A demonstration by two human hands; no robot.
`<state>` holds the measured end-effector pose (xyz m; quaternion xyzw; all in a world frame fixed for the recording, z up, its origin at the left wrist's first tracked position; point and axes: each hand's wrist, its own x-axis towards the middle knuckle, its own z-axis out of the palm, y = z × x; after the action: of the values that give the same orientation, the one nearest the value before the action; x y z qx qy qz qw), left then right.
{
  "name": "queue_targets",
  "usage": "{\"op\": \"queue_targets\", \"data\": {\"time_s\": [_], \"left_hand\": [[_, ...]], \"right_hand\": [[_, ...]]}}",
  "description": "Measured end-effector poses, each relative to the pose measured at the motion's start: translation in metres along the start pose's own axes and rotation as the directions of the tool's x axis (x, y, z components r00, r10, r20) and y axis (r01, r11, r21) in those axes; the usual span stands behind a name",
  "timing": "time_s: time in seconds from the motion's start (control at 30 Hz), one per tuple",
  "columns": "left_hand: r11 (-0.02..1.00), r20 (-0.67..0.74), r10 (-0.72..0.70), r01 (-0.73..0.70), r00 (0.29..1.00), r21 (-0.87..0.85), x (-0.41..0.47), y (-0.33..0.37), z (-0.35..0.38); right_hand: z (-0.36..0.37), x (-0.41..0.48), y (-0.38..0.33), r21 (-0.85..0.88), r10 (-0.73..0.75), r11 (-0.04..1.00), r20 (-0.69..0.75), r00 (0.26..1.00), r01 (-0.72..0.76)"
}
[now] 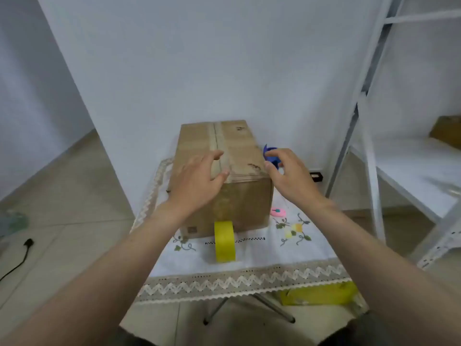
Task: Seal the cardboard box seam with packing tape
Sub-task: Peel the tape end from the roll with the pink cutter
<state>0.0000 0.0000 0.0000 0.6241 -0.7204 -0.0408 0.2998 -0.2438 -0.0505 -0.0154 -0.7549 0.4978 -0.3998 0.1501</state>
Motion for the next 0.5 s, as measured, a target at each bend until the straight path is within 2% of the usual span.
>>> {"op": "queue_targets", "data": {"time_s": [0.03,0.13,0.2,0.27,0.4,0.5], "left_hand": [[1.000,0.009,-0.007,0.007,1.000,-0.015,0.002,-0.003,0.005],[0.996,-0.001,-0.041,0.041,0.999,0.082,0.003,-0.006,0.018],[0.988,-0.039,-0.038,0.044,0.998,0.145,0.001,-0.007,0.025],[0.989,-0.075,-0.050,0.060,0.996,0.136,0.002,-0.007,0.027],[0.986,-0.102,-0.039,0.055,0.994,0.155,0.004,-0.006,0.031],[0.982,-0.118,-0.035,0.056,0.992,0.180,0.004,-0.007,0.035]], "right_hand": [[0.005,-0.001,0.004,0.041,0.038,0.998,-0.005,0.999,-0.038],[0.022,-0.011,0.022,0.183,0.187,0.965,0.016,0.982,-0.187],[0.034,-0.019,0.039,0.243,0.259,0.937,0.007,0.966,-0.253],[0.042,-0.025,0.052,0.288,0.350,0.897,-0.003,0.937,-0.335],[0.061,-0.035,0.077,0.303,0.451,0.842,0.059,0.890,-0.447],[0.073,-0.040,0.091,0.261,0.462,0.848,0.064,0.884,-0.462]]}}
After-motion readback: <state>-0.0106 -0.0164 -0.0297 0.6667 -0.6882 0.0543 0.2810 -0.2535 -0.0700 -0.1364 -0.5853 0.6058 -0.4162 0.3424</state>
